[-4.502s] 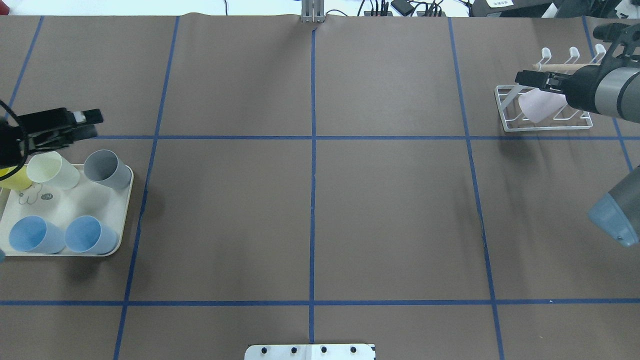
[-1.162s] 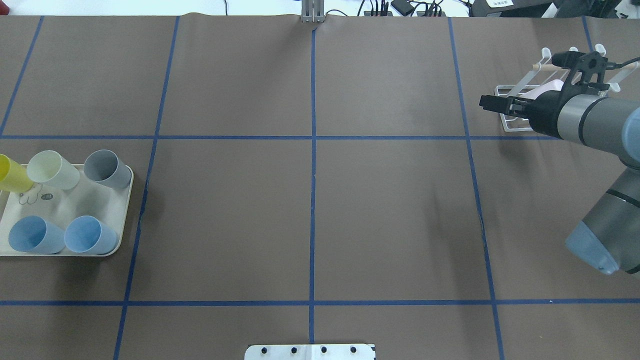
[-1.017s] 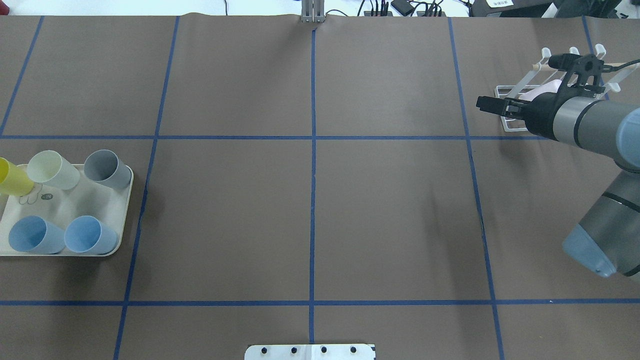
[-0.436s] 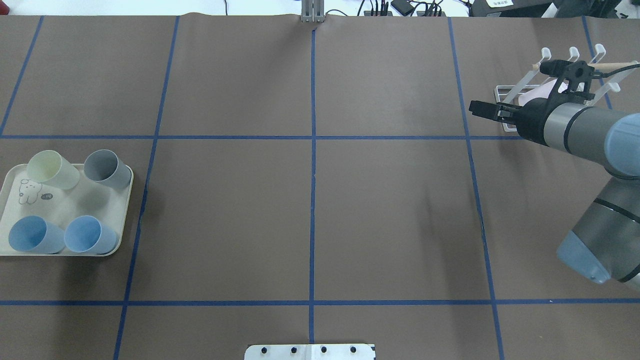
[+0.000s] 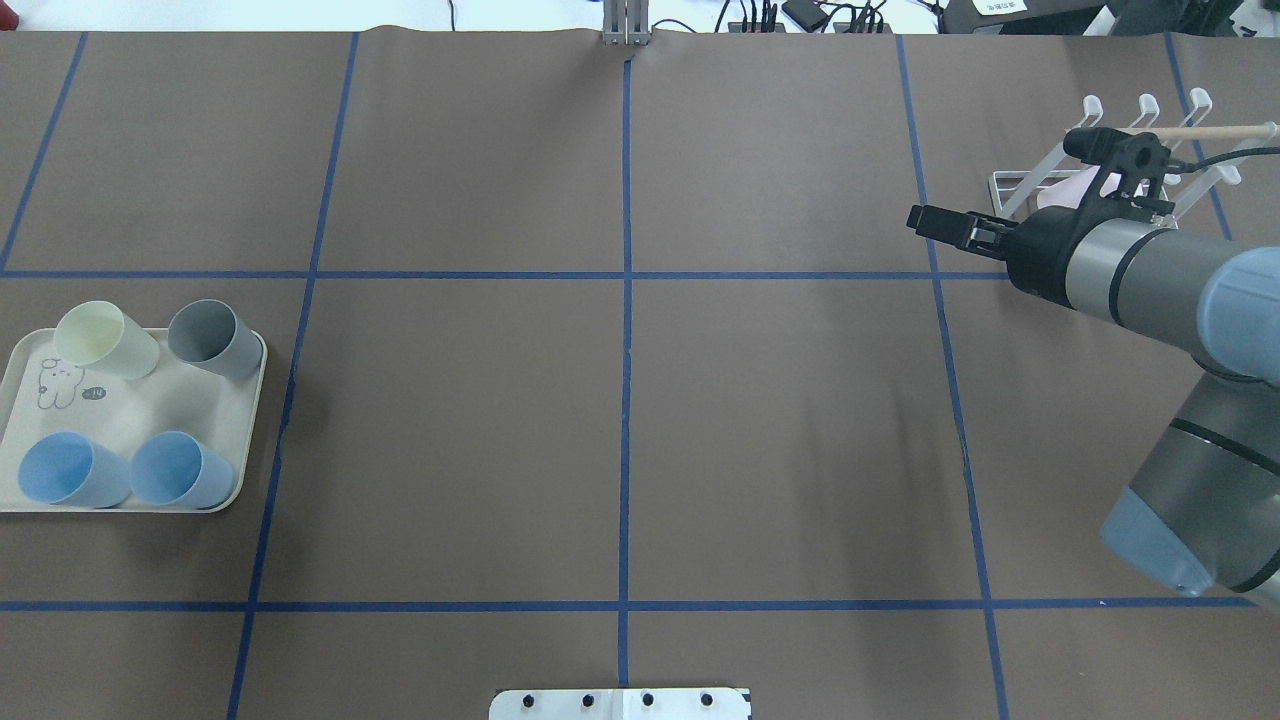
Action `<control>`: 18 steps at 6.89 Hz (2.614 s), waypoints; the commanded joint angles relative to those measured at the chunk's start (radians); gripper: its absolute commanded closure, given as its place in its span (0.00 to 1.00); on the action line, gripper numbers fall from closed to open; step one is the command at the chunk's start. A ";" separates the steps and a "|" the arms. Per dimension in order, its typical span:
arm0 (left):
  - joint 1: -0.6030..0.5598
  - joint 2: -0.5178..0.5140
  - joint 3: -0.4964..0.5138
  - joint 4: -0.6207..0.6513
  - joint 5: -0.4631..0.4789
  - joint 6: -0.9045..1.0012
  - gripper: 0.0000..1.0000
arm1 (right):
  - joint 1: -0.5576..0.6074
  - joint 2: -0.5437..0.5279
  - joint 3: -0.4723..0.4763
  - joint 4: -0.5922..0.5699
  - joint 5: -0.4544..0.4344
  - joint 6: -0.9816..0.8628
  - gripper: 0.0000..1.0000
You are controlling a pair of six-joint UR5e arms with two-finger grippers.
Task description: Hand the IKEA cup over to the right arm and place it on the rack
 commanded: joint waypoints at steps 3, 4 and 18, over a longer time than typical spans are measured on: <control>0.141 -0.151 -0.123 -0.295 -0.079 -0.814 1.00 | -0.126 0.184 0.075 0.000 -0.004 0.379 0.00; 0.228 -0.286 -0.118 -0.308 -0.006 -1.025 1.00 | -0.134 0.220 0.099 0.001 0.002 0.461 0.00; 0.732 -0.802 0.236 -0.808 0.598 -1.654 1.00 | -0.088 0.409 0.087 0.156 -0.034 0.911 0.00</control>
